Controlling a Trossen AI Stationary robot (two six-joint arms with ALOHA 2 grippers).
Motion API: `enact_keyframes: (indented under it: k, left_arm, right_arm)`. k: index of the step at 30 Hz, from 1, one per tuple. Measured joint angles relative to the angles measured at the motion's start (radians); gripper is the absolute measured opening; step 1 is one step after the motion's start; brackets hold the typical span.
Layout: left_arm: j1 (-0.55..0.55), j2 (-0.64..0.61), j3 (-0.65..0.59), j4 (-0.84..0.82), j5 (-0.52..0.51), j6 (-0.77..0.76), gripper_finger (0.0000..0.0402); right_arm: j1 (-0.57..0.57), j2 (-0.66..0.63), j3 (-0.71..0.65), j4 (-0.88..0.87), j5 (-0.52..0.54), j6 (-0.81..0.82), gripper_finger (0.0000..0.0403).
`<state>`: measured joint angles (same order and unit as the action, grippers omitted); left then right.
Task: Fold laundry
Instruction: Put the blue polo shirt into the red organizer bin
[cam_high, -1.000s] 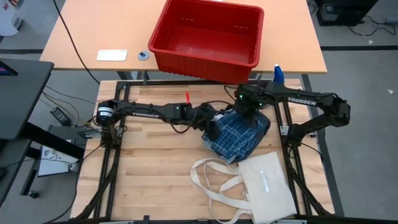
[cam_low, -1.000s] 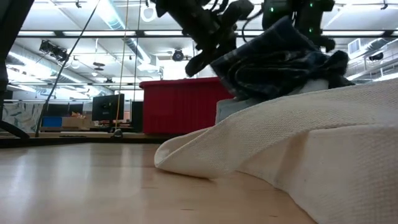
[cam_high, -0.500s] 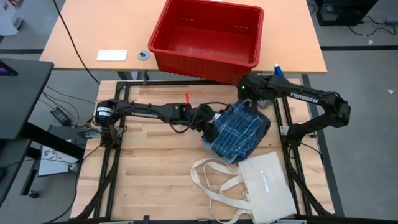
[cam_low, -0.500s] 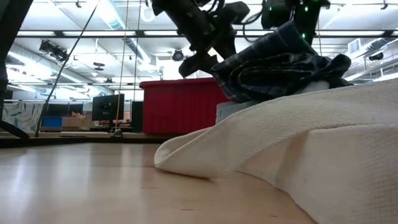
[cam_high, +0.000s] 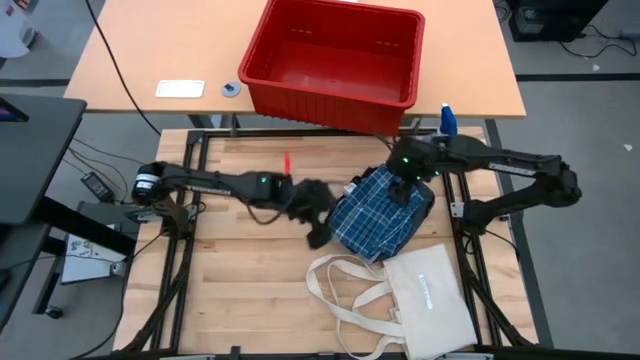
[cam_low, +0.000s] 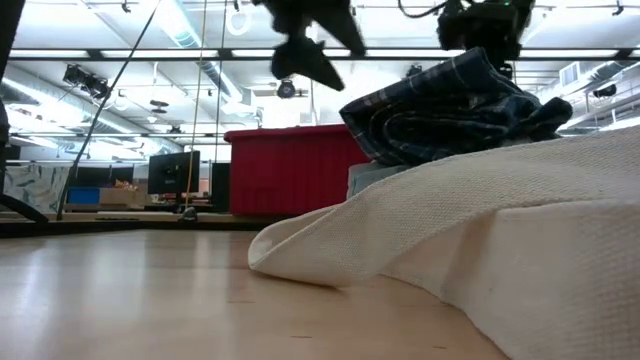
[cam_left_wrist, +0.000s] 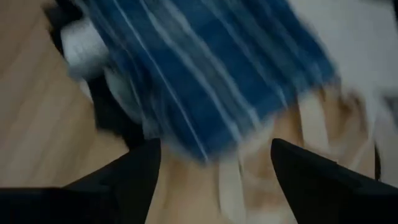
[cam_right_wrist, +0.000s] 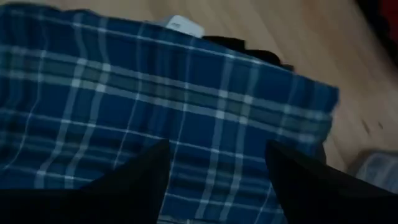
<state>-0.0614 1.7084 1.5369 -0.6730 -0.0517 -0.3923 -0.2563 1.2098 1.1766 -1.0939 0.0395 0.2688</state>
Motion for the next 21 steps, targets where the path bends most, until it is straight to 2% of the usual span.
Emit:
enact_keyframes:
  k: [3, 6, 8, 10, 14, 21]
  left_arm:
    - [-0.069, -0.06, -0.002, -0.082, -0.085, 0.01, 0.0294]
    - [-0.157, -0.155, -0.003, -0.13, -0.327, 0.018, 0.0277]
    - [-0.214, -0.225, -0.053, -0.117, -0.508, 0.018, 0.0261]
    - [-0.241, -0.302, -0.128, -0.101, -0.614, 0.02, 0.0243]
    - [-0.242, -0.511, -0.316, -0.084, -0.647, -0.025, 0.0201]
    - [-0.202, -0.935, -0.706, 0.163, -0.647, -0.03, 0.014]
  right_arm:
    - [0.048, -0.094, -0.034, 0.047, 0.073, 0.105, 0.0267]
    - [0.092, -0.241, -0.092, 0.158, 0.16, 0.178, 0.0267]
    - [0.116, -0.353, -0.159, 0.276, 0.225, 0.195, 0.0267]
    - [0.132, -0.47, -0.232, 0.372, 0.259, 0.203, 0.0267]
    - [0.132, -0.656, -0.347, 0.51, 0.27, 0.226, 0.0267]
    - [0.129, -0.889, -0.399, 0.571, 0.347, 0.227, 0.0258]
